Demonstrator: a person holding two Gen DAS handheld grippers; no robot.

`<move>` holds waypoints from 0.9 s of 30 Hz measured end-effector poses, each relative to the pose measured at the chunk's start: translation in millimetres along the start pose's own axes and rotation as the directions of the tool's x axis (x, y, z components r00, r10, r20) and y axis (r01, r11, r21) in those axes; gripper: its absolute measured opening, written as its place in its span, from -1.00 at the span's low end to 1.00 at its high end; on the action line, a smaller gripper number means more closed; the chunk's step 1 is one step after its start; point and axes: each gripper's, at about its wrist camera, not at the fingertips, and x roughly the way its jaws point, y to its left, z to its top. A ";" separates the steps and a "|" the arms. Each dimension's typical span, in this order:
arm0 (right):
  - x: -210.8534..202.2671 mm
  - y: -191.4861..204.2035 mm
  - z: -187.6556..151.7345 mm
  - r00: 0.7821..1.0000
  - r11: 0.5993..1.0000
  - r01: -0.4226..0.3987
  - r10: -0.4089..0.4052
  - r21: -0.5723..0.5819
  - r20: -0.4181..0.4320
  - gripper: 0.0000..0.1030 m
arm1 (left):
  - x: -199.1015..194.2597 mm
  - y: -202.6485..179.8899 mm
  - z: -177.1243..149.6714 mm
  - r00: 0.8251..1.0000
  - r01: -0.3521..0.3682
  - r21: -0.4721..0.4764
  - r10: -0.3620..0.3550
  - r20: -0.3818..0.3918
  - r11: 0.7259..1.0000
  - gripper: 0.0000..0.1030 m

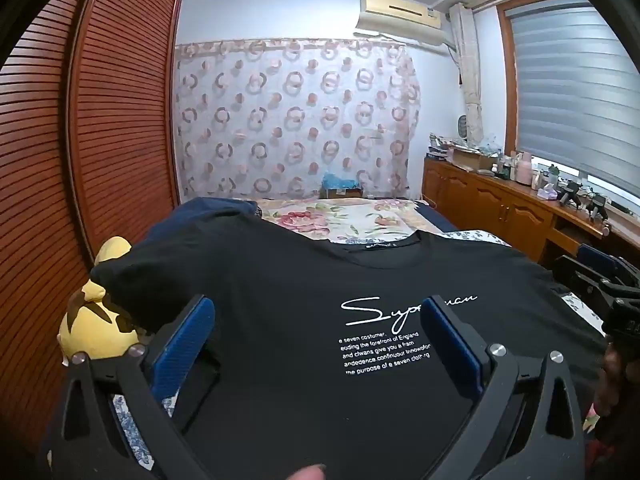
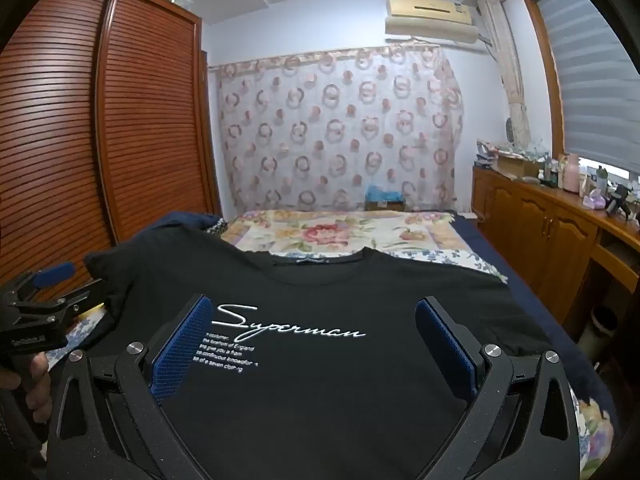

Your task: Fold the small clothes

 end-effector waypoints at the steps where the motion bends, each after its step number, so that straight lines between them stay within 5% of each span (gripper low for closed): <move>1: -0.2 -0.2 0.0 1.000 1.000 -0.001 0.001 0.002 0.002 1.00 | 0.4 0.1 0.6 1.000 -0.002 0.001 0.002 0.003 1.000 1.00; 27: -1.6 0.2 0.3 1.000 1.000 -0.006 0.006 0.009 0.011 1.00 | -3.0 2.9 -0.3 1.000 -0.017 -0.006 0.018 0.019 1.000 1.00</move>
